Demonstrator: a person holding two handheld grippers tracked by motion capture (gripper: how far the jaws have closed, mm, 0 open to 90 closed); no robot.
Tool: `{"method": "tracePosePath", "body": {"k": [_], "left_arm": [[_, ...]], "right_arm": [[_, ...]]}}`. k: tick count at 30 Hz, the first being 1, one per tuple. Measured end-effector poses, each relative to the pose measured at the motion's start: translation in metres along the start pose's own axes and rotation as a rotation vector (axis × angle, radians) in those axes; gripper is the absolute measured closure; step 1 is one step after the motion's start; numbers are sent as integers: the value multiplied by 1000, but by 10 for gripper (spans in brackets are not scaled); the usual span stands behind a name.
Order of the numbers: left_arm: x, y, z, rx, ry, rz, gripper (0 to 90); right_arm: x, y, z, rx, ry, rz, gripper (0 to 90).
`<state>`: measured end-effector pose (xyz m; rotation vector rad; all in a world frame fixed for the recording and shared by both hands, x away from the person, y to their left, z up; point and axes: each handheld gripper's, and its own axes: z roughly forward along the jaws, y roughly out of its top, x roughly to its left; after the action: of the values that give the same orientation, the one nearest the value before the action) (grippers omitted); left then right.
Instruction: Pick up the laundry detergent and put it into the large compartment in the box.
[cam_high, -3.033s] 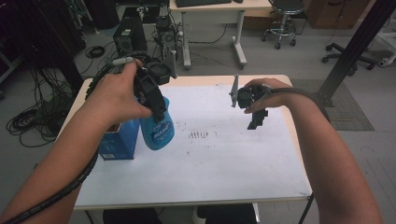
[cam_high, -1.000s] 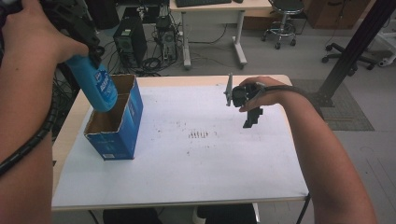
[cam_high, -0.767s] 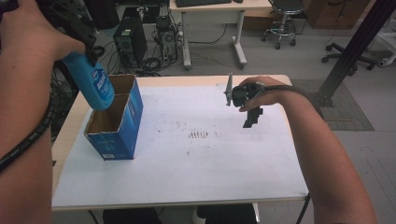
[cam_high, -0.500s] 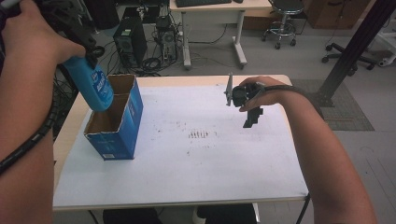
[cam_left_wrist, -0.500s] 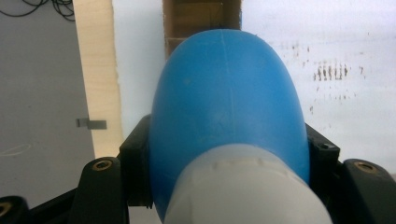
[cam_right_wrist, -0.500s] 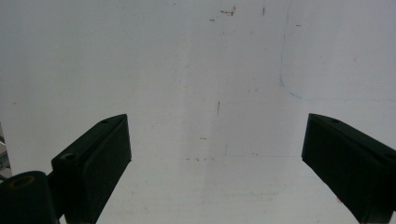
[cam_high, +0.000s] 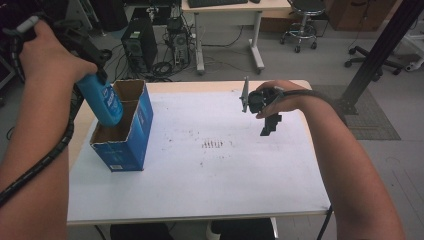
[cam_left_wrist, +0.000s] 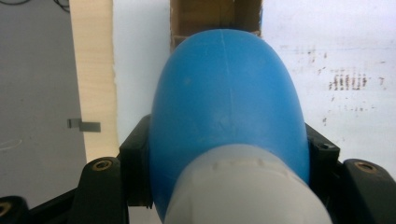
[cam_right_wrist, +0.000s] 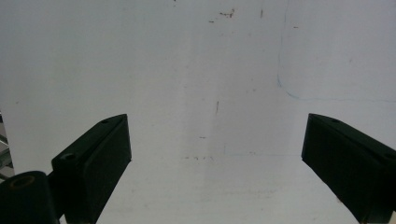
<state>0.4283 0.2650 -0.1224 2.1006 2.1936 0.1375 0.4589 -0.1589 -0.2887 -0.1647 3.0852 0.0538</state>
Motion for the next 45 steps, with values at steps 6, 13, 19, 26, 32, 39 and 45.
{"method": "tracePosePath", "body": {"k": [6,13,19,26,32,39,45], "left_arm": [[-1,2,15,9,-2,1,374],[0,2,37,20,-4,4,374],[1,1,54,31,-6,12,374],[4,-2,81,61,-4,11,373],[3,-4,94,68,-3,21,374],[-2,-6,110,82,1,35,374],[-5,-7,118,68,2,39,374]], "right_arm": [[0,2,0,6,3,1,83],[0,0,0,7,2,6,82],[-1,0,1,5,2,0,83],[0,1,0,7,1,4,83],[0,1,1,9,1,4,83],[1,2,3,7,2,2,83],[1,1,3,4,2,4,83]]}}
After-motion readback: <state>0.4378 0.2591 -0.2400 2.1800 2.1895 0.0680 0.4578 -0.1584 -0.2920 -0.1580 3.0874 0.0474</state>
